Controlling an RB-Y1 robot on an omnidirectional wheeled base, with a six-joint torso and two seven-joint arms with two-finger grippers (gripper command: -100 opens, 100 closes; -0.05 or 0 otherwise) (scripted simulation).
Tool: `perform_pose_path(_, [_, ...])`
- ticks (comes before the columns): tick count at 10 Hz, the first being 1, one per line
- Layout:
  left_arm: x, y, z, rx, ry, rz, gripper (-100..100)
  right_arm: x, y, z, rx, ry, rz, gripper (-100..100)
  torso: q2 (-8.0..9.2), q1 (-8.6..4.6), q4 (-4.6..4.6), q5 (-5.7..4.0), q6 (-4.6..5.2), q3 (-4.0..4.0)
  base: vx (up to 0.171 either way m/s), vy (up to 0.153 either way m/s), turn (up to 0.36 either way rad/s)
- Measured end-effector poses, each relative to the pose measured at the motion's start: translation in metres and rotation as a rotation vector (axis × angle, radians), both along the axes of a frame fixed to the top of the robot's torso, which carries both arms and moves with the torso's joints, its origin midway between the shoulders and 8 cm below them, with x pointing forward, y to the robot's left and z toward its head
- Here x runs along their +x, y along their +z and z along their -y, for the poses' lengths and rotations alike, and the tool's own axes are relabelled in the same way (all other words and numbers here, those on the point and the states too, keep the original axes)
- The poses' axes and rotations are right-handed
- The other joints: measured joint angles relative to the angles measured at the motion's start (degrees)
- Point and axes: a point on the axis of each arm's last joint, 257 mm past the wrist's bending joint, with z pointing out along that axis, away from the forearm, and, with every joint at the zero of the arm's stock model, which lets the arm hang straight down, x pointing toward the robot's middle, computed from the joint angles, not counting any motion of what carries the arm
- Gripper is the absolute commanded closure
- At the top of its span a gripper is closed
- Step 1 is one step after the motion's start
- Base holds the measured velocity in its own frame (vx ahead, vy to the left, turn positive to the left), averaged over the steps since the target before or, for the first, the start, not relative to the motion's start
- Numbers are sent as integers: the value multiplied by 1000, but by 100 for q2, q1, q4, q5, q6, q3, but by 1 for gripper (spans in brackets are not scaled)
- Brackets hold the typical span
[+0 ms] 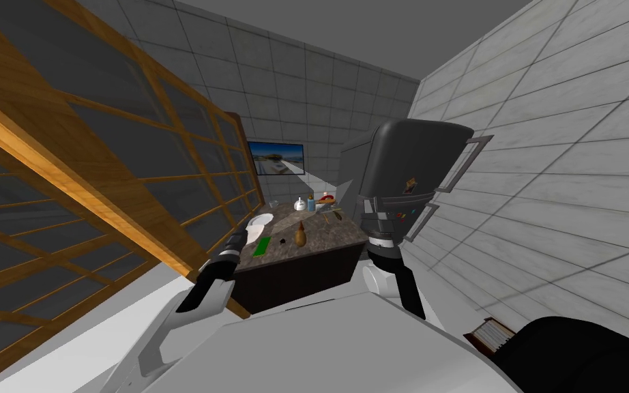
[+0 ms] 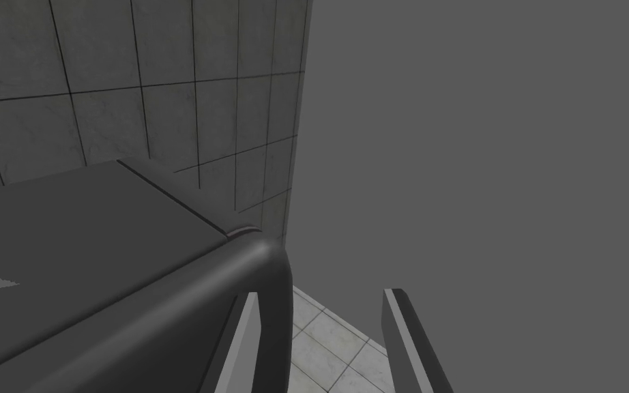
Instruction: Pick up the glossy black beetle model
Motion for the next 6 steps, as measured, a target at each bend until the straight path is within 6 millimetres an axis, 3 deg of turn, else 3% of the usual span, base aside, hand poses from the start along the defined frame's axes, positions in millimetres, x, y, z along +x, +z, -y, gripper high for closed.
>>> perform_pose_path(6, [11, -29, -30, 14, 82, -135, -100, 0, 0, 0, 0, 0, 0, 0, -2, 0, 0, 1, 1, -1, 8, -64, -24])
